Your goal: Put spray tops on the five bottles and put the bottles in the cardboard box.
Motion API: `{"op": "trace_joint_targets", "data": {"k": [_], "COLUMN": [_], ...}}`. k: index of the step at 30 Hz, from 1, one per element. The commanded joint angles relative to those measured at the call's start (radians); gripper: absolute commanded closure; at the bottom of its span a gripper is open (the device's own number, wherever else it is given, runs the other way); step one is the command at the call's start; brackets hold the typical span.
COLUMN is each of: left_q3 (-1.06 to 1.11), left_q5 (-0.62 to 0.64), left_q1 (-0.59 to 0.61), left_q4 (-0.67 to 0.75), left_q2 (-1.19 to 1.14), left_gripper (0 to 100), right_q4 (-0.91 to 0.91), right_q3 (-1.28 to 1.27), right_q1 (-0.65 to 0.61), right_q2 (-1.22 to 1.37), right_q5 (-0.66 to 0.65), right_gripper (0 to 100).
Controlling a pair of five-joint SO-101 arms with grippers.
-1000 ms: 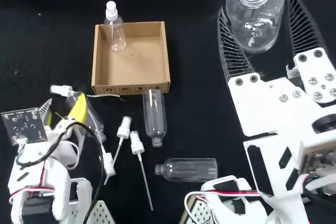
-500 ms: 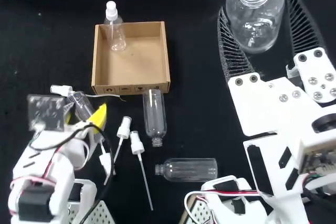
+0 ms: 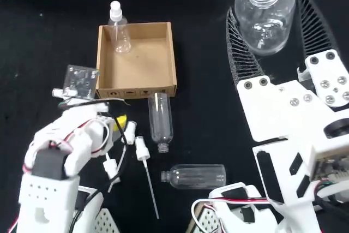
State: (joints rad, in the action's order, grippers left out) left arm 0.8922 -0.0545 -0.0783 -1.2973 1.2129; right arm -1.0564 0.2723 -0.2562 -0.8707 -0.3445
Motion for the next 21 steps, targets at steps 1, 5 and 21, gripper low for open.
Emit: {"op": "trace_joint_targets", "data": {"k": [1,5,21], "left_q3": [-0.061,-0.088,-0.242], "left_q5": [-0.018,-0.018,-0.011], "left_q1": [-0.027,-0.027,-0.051], "left_q4": [0.002,0.002,0.002], "left_q2": [-0.110,-0.209,-0.712], "left_gripper": [77,77,77], "right_q4": [0.020,0.020,0.020], "right_q3": [-0.013,-0.013,-0.013], "right_q1": [-0.020,-0.020,-0.020], "right_q2": [0.007,0.007,0.008], "right_q5": [-0.005,-0.005,-0.005], "right_gripper": [89.6,89.6,89.6]}}
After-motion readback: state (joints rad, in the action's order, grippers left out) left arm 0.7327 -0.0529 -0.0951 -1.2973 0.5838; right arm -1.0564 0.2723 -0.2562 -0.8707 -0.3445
